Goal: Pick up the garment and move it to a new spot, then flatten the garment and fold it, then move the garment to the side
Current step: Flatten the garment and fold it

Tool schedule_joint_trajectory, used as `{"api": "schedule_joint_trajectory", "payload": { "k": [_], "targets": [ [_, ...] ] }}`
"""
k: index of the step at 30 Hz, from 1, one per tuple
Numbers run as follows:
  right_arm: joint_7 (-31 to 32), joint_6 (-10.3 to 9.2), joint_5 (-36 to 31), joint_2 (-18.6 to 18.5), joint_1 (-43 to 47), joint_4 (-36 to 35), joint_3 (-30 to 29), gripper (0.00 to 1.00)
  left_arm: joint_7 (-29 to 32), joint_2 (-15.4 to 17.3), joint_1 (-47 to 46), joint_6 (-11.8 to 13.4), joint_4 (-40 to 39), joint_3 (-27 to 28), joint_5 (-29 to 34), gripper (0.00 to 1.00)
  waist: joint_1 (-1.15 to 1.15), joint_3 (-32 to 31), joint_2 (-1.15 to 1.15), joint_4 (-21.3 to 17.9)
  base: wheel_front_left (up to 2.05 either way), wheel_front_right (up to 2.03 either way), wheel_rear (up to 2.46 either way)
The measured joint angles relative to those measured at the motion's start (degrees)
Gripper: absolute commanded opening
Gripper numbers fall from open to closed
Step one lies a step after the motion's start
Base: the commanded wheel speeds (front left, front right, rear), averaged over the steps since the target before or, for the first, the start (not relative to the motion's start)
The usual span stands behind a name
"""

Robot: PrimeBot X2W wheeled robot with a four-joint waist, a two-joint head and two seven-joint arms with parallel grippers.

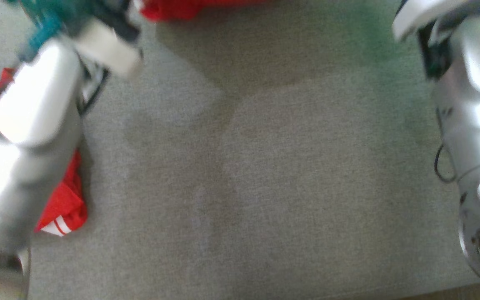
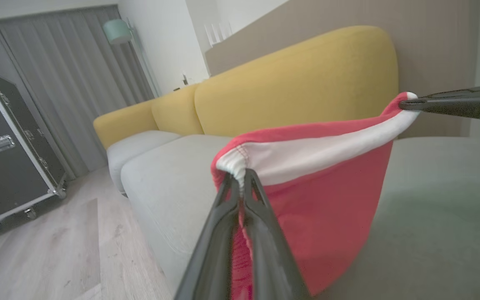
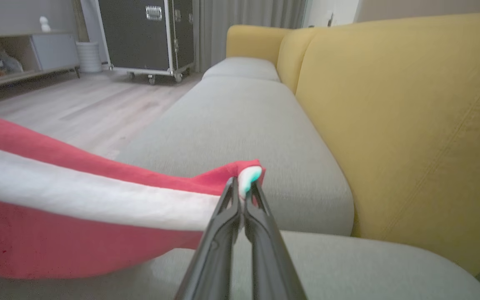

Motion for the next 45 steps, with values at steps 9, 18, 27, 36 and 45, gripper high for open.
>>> {"api": "schedule_joint_trajectory", "payload": {
  "k": [9, 18, 27, 36, 45],
  "targets": [
    [5.1, 0.0, 7.0, -1.3, 6.1, 8.8, 13.8, 0.0, 0.0, 4.4, 17.2, -0.4, -6.6, -4.8, 0.5, 0.0, -0.01, -7.1, 0.0, -0.2, 0.0, 0.0, 0.0],
    [14.4, 0.0, 21.1, -6.7, 18.3, 3.3, 26.8, 0.0, 0.0, 6.2, 29.3, -0.4, -12.0, -8.0, -0.2, 0.0, -0.02, -15.0, 0.01, -0.1, 0.0, 0.0, 0.0],
    [23.3, 0.0, 32.9, -15.1, 28.1, -9.6, 35.1, 0.0, 0.0, 6.9, 37.4, 1.4, -16.2, -8.9, -0.2, 0.0, -0.01, -19.9, 0.0, -0.4, 0.0, 0.0, 0.0],
    [29.3, 0.0, 39.8, -22.2, 35.9, -21.2, 36.9, 0.0, 2.5, 8.7, 44.7, 4.1, -22.9, -10.2, -2.3, 0.0, -0.01, -24.1, 0.01, -1.1, 0.0, 0.0, 0.0],
    [27.7, 0.0, 37.6, -23.2, 38.1, -26.5, 31.1, 0.0, 4.6, 9.0, 46.3, 6.5, -26.4, -9.9, -4.3, 0.0, 0.0, -24.4, 0.0, 0.1, 0.0, 0.0, 0.0]
  ]
}}
